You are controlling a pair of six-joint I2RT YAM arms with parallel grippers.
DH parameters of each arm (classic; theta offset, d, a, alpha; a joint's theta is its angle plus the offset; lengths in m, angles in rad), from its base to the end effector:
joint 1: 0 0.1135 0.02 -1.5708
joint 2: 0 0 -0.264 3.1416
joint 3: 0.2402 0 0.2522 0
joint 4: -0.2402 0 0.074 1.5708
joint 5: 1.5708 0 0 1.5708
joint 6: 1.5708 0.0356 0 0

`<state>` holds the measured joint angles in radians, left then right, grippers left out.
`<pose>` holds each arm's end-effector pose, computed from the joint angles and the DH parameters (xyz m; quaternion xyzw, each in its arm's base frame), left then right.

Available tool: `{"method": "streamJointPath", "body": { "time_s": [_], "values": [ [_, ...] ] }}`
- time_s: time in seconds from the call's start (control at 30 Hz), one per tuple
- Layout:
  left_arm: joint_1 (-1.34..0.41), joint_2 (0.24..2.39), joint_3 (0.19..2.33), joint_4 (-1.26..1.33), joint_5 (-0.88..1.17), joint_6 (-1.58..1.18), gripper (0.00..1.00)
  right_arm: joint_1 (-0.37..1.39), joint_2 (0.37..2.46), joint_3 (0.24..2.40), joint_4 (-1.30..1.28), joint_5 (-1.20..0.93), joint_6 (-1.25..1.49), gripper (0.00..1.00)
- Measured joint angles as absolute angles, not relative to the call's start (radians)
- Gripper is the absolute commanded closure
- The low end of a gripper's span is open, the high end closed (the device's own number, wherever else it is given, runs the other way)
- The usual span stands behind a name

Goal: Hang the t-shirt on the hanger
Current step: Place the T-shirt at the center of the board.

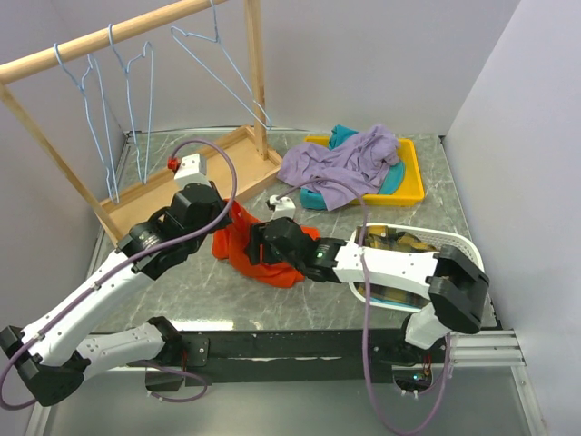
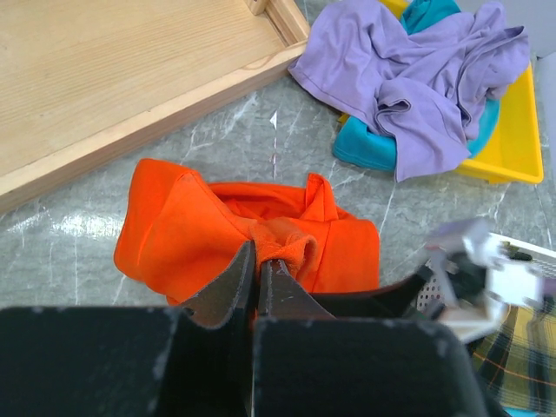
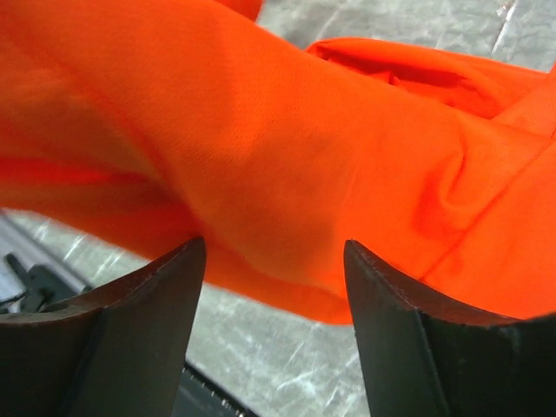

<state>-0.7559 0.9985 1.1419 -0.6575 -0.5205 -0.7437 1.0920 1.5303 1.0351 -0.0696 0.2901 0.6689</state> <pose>0.1593 -0.1258 0.3782 -0.1246 0.8353 -0.1693 0.5079 0.1678 0.3012 0.2558 -0.1139 0.8622 0.2871 0.4014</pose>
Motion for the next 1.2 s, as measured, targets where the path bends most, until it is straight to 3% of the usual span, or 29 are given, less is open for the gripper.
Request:
{"method": "streamJointPath", "body": {
  "time_s": [0.1,0.13,0.23,0.43,0.57,0.83,0.97,1.2],
  "values": [
    [-0.756,0.989,1.142,-0.661,-0.521,-0.744,0.99,1.092,1.577,1.056,-0.067,0.314,0.675,0.58],
    [-0.756,0.986,1.142,-0.662,-0.521,-0.744,0.99,1.092,1.586,1.061,-0.068,0.327,0.679,0.78],
    [-0.756,0.974,1.145,-0.675,-0.524,-0.744,0.99,1.085,1.592,1.081,-0.1,0.393,0.687,1.0],
    [-0.756,0.953,1.232,-0.759,-0.582,-0.717,0.99,1.046,1.484,1.183,-0.258,0.549,0.618,1.0],
    [-0.756,0.939,1.38,-0.8,-0.623,-0.678,0.99,1.039,1.371,1.418,-0.352,0.578,0.496,1.0],
    [-0.76,0.992,1.796,-0.751,-0.609,-0.577,0.99,0.942,1.299,1.88,-0.417,0.318,0.31,1.0],
    [-0.762,0.984,1.731,-0.694,-0.573,-0.569,0.99,0.795,1.249,1.791,-0.423,0.118,0.321,1.0],
    [-0.761,0.95,1.174,-0.588,-0.513,-0.646,0.99,0.663,1.164,1.231,-0.348,-0.041,0.438,1.0]
  ]
}}
